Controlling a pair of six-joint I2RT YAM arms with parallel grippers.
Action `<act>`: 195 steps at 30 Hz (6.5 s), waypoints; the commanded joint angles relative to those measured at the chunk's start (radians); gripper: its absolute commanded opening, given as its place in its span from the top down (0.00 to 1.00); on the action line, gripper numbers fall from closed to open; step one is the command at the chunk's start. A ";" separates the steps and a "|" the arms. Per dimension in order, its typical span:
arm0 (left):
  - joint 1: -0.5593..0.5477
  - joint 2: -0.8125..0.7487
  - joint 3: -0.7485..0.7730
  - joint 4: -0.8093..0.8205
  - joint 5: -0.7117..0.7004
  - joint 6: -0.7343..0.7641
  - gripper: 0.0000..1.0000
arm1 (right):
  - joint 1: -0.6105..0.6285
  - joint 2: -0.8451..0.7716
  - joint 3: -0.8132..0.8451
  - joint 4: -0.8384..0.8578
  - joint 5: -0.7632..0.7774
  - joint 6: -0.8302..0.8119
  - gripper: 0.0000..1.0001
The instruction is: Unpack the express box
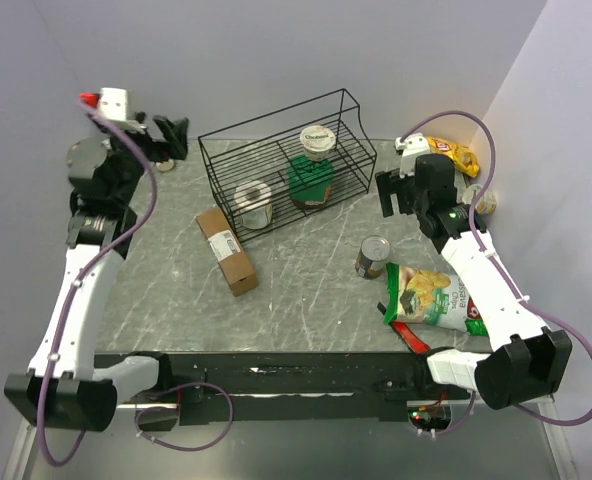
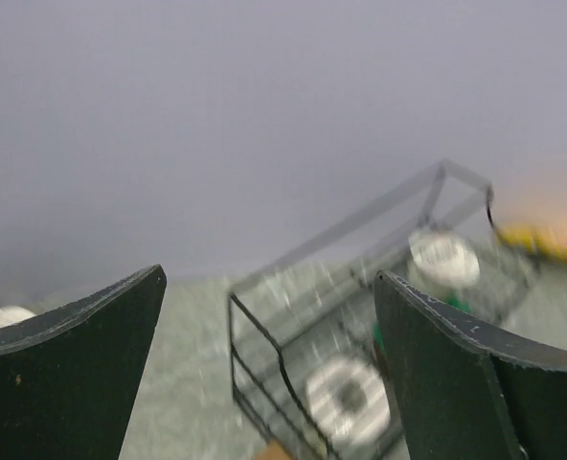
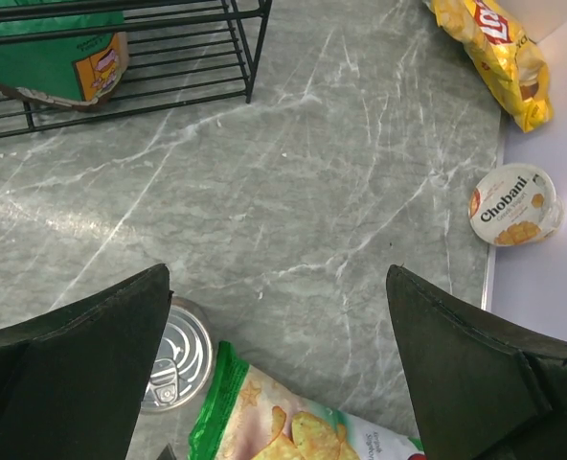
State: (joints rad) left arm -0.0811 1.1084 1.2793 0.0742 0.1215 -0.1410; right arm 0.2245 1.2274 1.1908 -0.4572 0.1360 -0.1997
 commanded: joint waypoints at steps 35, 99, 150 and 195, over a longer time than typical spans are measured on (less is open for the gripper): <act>-0.330 0.587 0.149 -0.573 0.235 0.581 0.02 | 0.006 -0.085 -0.005 -0.141 -0.493 -0.147 0.00; -0.336 0.409 -0.097 -0.398 0.291 0.400 0.04 | 0.102 0.078 -0.559 -0.380 -0.326 -0.572 0.00; -0.546 0.217 -0.291 -0.205 0.400 0.587 0.04 | 0.038 -0.083 -0.042 -0.108 -0.525 -0.304 0.00; -0.977 0.999 0.081 -0.129 0.346 0.633 0.65 | -0.074 -0.407 -0.205 -0.077 -0.349 -0.079 0.00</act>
State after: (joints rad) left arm -1.0801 2.1120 1.3861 0.0067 0.3771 0.4358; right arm 0.1623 0.8051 0.9298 -0.5411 -0.2249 -0.2523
